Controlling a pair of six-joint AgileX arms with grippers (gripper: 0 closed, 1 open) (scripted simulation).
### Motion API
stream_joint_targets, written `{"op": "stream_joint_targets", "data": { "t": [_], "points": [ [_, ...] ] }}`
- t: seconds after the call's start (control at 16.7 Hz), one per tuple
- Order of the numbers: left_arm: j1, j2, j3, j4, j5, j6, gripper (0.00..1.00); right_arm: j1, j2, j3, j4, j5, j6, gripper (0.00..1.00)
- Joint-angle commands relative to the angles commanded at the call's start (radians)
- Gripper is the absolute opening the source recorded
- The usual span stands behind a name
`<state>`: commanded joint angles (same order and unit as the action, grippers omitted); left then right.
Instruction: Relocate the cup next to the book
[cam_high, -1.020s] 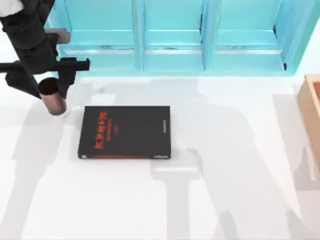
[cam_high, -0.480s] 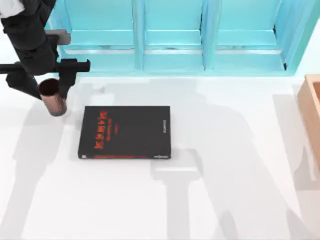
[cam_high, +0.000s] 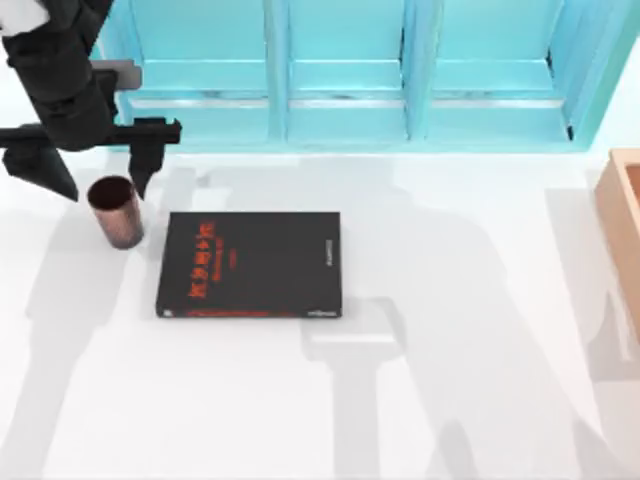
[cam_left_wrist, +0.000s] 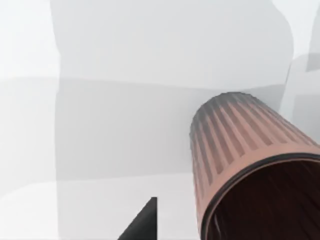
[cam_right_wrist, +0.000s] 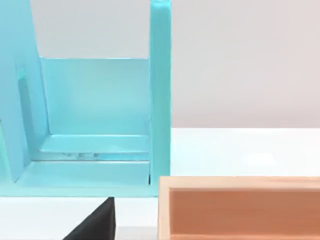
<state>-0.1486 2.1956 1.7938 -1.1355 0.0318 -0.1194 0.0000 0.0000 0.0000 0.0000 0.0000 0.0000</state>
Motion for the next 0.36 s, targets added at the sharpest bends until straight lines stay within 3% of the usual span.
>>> {"op": "stream_joint_targets", "data": {
  "t": [0.36],
  "points": [
    [0.000,0.000,0.000,0.000,0.000,0.000,1.00,0.000,0.000,0.000,0.000,0.000,0.000,1.00]
  ]
}}
